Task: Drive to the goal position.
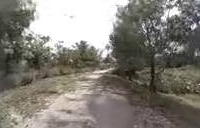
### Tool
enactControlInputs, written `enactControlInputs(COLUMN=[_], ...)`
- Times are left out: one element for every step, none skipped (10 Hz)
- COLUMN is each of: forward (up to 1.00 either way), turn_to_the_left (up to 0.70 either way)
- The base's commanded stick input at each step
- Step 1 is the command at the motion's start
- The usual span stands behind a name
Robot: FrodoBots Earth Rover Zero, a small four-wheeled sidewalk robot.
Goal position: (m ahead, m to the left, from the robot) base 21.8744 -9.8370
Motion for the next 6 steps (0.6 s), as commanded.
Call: enactControlInputs(forward=[1.0, 1.0, 1.0, 1.0, 1.0, 1.0], turn_to_the_left=[0.0, 0.0, 0.0, 0.0, 0.0, 0.0])
